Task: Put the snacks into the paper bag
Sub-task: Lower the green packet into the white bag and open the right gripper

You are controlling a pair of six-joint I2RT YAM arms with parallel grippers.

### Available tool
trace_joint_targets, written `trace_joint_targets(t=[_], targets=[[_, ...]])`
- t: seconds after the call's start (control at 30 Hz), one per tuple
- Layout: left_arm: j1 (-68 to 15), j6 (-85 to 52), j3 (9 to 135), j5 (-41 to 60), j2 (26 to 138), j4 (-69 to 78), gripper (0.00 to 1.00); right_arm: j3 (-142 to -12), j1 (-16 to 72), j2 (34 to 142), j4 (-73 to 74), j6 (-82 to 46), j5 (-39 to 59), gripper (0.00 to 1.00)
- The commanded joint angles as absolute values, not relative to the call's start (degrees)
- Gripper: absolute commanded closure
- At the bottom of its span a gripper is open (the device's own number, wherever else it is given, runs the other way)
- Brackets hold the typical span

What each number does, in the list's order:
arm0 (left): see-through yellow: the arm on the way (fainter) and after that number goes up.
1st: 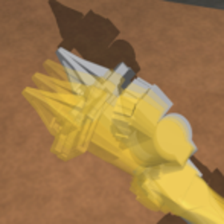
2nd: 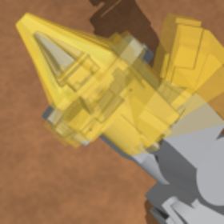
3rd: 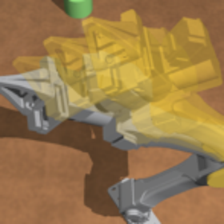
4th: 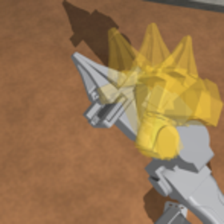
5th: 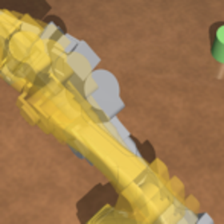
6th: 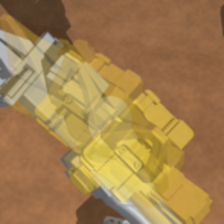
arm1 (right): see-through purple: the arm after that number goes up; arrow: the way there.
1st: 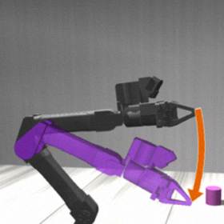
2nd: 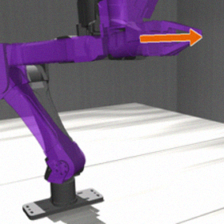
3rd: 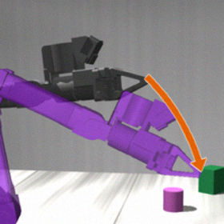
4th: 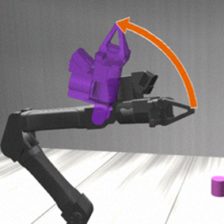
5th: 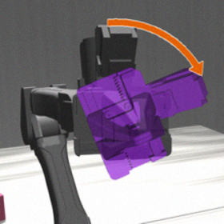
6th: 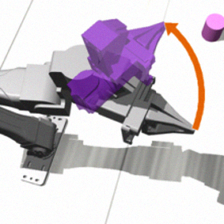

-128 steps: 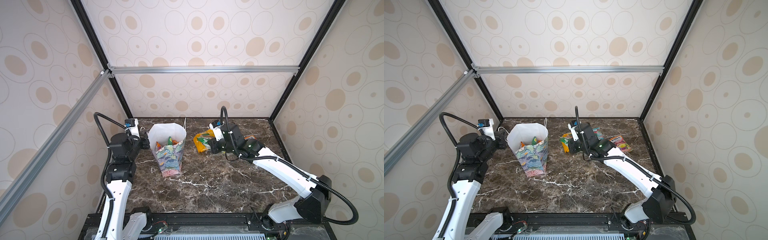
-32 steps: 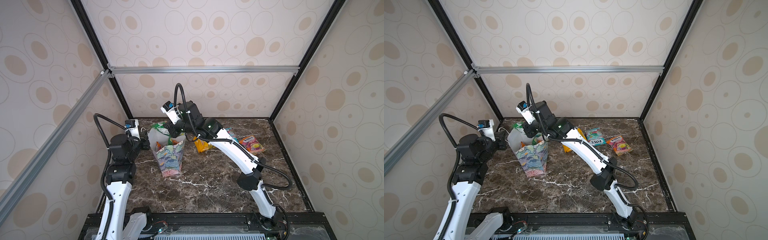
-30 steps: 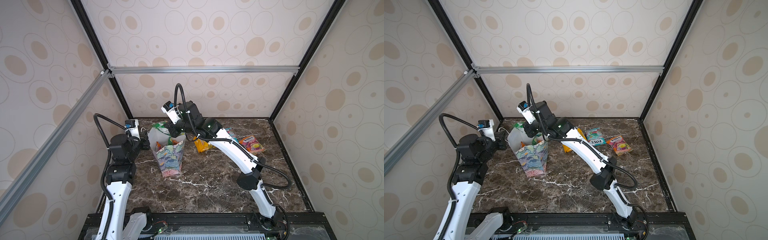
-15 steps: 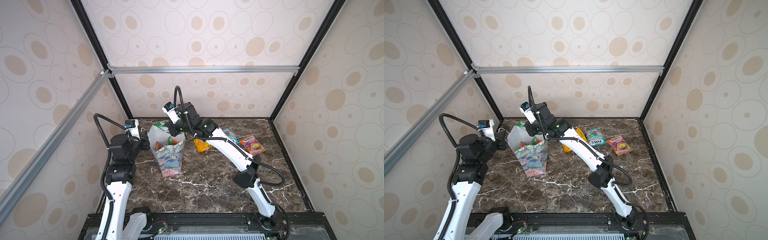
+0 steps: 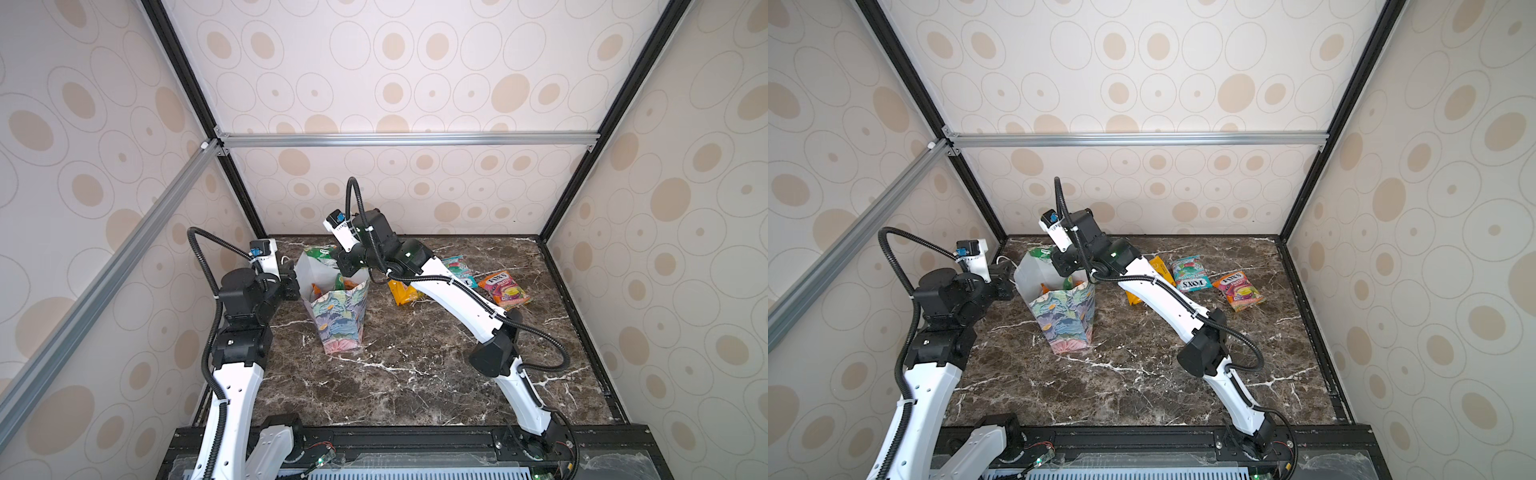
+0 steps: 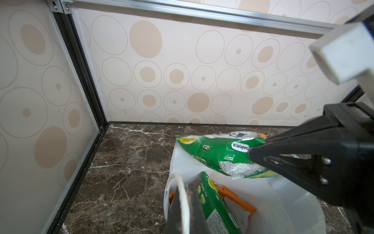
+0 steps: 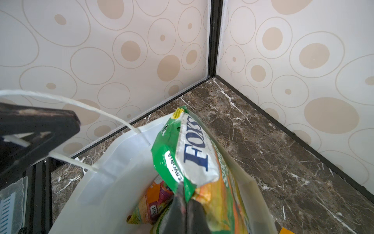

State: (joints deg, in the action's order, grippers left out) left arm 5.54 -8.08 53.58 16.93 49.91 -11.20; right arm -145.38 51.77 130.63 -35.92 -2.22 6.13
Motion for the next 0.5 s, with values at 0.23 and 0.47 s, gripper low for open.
trace_joint_targets(t=[0.23, 0.47], targets=[[6.0, -7.4, 53.6, 16.7, 48.9, -10.2, 1.00, -145.9, 52.0, 128.2, -35.0, -2.6, 8.0, 0.88], [6.0, -7.4, 53.6, 16.4, 48.7, -10.1, 1.00, -145.8, 53.7, 126.8, -33.9, -3.7, 12.9, 0.69]])
